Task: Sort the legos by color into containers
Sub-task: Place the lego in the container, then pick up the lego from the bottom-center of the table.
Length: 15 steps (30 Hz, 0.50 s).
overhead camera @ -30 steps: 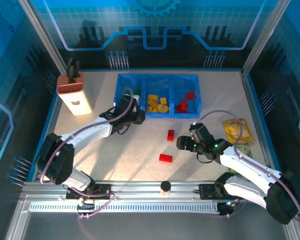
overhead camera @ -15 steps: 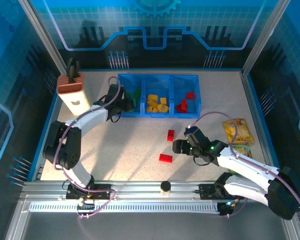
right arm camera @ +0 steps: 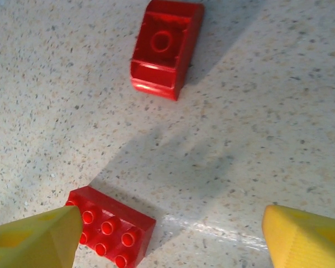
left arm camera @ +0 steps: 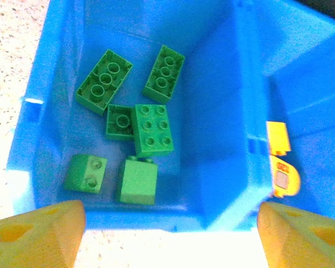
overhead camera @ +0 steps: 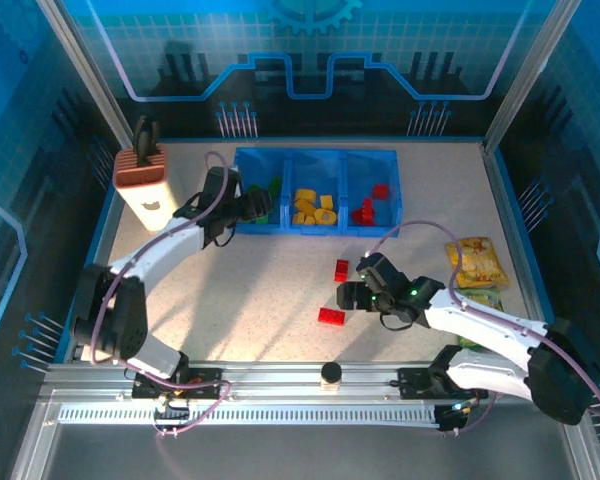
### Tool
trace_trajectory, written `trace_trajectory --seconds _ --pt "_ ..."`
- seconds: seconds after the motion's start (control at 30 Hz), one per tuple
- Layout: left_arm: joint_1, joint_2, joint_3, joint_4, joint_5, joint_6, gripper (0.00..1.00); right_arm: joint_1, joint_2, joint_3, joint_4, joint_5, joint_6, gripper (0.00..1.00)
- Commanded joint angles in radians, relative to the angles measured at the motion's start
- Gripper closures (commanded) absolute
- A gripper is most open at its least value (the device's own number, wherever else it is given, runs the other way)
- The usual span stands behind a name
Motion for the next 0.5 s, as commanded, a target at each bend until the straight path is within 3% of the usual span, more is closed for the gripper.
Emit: trace_trajectory --seconds 0.0,0.23,0.47 --pt "-0.026 -0.095 -0.059 0.022 -0.012 -0.017 0.19 0.045 0.055 0.054 -0.007 0.008 -0.029 0.12" --pt "-0.057 -0.242 -0.173 0.011 -0.046 -0.023 0.20 0.146 0.235 0.149 -0.051 0.008 -0.080 0.10" --pt "-0.064 -0.295 -0.235 -0.001 -0.048 -0.023 0.20 0.241 0.444 0.284 -0.164 0.058 -0.136 0.09"
